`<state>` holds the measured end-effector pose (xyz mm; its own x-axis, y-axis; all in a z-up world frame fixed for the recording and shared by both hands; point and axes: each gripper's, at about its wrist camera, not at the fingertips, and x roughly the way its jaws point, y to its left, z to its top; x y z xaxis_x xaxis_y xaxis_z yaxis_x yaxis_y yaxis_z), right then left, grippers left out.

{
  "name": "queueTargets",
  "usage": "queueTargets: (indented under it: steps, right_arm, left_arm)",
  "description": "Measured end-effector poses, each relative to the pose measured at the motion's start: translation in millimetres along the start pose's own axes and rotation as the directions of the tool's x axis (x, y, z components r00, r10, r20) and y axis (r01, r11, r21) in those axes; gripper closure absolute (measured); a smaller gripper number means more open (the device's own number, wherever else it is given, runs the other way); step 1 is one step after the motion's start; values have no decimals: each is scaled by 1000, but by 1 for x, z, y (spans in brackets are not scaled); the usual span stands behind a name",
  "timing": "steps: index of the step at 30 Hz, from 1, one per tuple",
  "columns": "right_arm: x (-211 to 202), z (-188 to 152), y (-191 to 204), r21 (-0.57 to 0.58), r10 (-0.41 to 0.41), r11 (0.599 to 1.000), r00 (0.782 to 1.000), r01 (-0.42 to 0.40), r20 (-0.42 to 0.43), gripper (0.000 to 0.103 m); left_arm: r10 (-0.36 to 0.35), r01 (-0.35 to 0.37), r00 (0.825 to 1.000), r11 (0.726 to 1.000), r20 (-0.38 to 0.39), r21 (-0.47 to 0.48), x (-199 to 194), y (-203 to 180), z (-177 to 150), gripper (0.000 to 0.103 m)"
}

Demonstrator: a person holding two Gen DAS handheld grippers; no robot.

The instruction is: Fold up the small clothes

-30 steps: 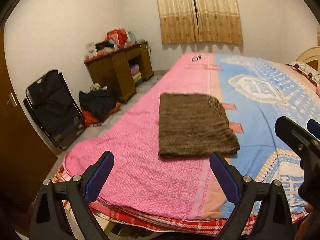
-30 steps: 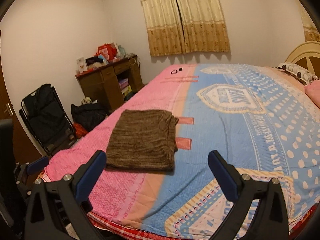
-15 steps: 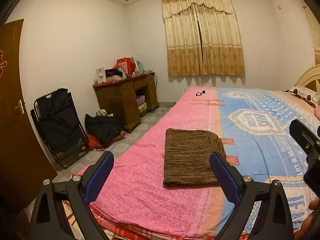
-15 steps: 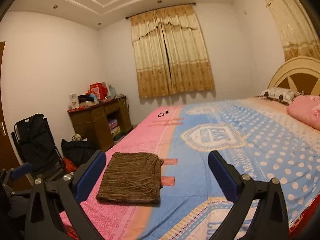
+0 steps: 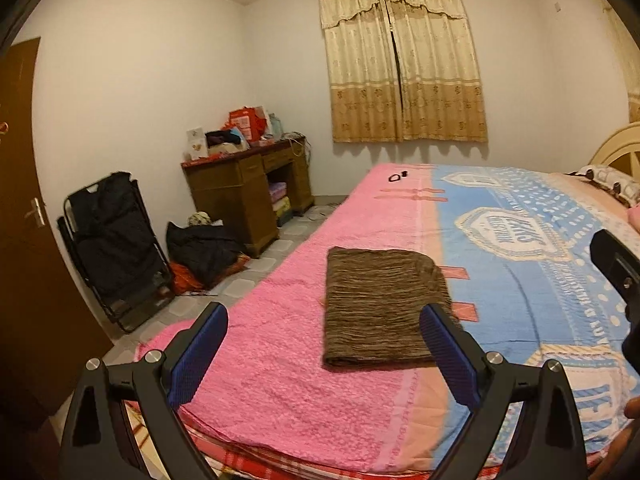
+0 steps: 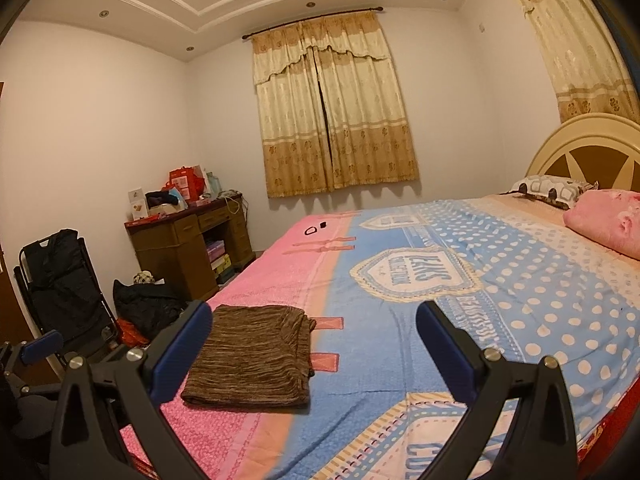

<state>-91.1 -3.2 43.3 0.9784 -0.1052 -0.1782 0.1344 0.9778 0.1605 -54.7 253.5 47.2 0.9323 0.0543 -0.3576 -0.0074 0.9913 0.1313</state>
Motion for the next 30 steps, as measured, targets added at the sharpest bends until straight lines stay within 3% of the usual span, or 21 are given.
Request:
queueTargets:
  steps: [18, 30]
  right_arm:
    - [5, -1, 2, -12, 13, 1000, 1000, -14, -27, 0]
    - [7, -5, -1, -6, 15, 1000, 999, -16, -33, 0]
  left_arm:
    - [-42, 41, 999, 999, -30, -21, 3, 1, -1, 6]
    - [-19, 18, 999, 1000, -30, -19, 5, 1, -1, 6]
